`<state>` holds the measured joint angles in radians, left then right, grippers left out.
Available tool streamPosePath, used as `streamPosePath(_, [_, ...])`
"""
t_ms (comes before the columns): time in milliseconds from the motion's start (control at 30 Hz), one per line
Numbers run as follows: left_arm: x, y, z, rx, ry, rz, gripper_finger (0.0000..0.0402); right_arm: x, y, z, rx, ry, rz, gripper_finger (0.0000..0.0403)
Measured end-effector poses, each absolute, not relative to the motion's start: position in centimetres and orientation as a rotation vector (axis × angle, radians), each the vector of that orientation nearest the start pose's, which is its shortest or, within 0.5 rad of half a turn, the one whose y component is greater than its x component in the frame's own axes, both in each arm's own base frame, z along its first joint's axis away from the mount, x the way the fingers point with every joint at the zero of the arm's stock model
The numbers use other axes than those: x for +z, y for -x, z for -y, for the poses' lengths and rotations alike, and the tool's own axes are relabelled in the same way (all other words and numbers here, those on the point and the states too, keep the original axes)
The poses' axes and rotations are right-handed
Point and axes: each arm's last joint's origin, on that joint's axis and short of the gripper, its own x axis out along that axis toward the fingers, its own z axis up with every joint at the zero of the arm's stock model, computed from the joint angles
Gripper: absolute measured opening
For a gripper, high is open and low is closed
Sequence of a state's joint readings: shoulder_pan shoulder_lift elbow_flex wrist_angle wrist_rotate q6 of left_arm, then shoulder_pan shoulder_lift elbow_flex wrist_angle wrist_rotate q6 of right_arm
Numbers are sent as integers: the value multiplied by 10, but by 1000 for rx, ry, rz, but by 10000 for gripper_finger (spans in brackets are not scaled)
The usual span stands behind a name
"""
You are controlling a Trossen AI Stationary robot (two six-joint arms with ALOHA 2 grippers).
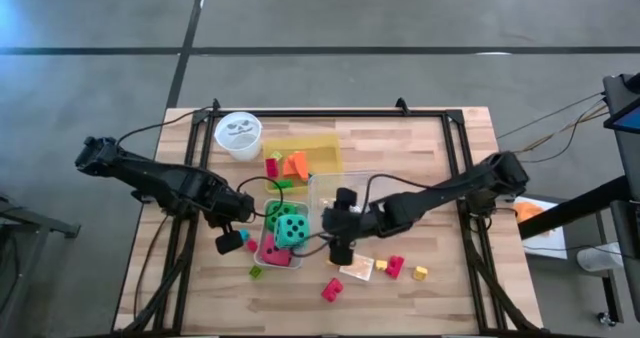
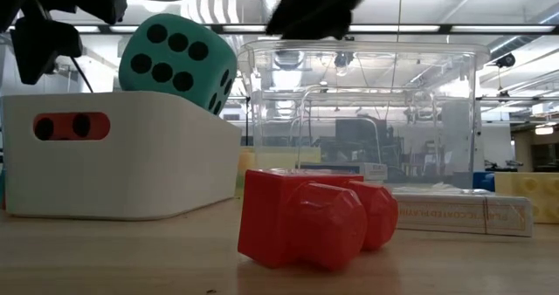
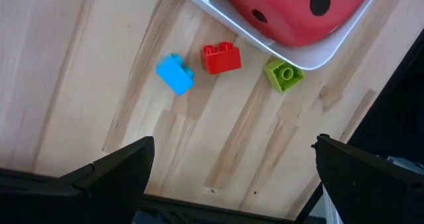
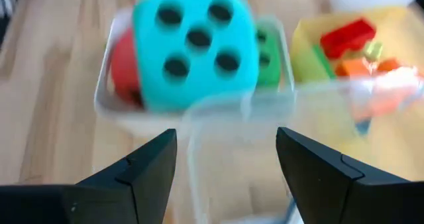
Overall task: Pick & Place Toys
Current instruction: Adjust the transparent bin
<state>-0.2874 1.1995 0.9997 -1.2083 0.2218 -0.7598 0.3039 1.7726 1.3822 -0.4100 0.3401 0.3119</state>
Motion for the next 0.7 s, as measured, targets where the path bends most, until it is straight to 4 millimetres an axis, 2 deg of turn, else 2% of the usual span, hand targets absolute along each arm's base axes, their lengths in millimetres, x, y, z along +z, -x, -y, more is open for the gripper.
streamPosePath(133, [265, -182, 60, 138, 567, -1502, 400, 253, -361, -115, -146, -14, -827, 253])
streamPosePath(367, [265, -182, 60, 138, 567, -1501, 400, 249, -356, -119, -143, 12, -886, 253])
streamPosePath(700, [265, -182, 61, 151, 581, -1502, 400, 221, -347, -111, -214, 74, -977, 248])
